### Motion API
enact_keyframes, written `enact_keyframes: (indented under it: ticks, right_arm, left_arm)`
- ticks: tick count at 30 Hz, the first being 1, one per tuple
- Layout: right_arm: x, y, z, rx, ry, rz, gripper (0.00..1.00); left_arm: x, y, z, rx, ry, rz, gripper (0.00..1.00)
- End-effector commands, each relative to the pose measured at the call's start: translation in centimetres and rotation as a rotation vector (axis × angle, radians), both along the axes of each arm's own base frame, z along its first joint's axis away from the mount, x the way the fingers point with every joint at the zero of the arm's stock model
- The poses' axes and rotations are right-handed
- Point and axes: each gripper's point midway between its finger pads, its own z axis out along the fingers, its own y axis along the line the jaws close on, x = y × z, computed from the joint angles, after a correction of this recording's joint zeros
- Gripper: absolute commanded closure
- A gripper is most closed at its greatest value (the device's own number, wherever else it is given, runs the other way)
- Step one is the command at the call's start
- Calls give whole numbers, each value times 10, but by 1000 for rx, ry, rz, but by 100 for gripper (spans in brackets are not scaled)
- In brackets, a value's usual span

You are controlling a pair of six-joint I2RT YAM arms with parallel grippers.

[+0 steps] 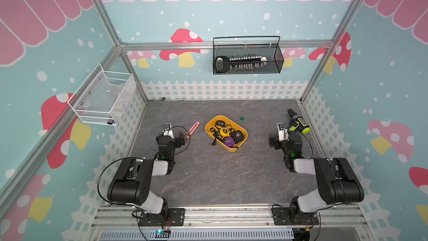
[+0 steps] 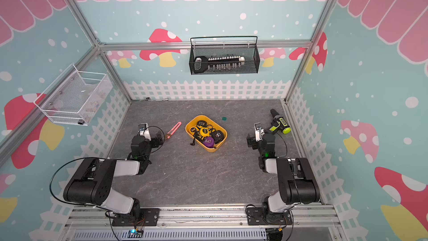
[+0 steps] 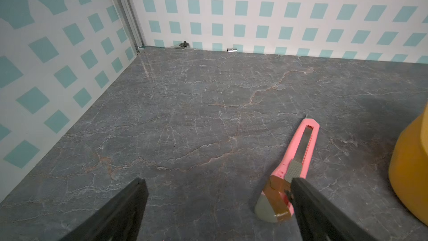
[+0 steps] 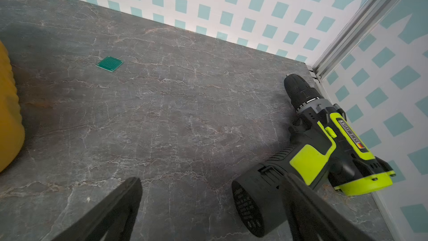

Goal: Take the tape measure out of the storage box
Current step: Pick up the tape measure from the storage box.

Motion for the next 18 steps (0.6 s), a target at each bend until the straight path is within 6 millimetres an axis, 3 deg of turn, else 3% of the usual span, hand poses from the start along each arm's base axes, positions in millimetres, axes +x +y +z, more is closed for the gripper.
enact_keyframes:
  ticks: [1, 18]
  right_arm:
    - [-3, 3, -4, -2, 13, 13, 1]
    - [-3, 3, -4, -2, 11, 13, 1]
  left_arm:
    - [4, 0, 11, 3, -35, -8, 1]
    - [5, 0, 11, 1, -33, -9, 1]
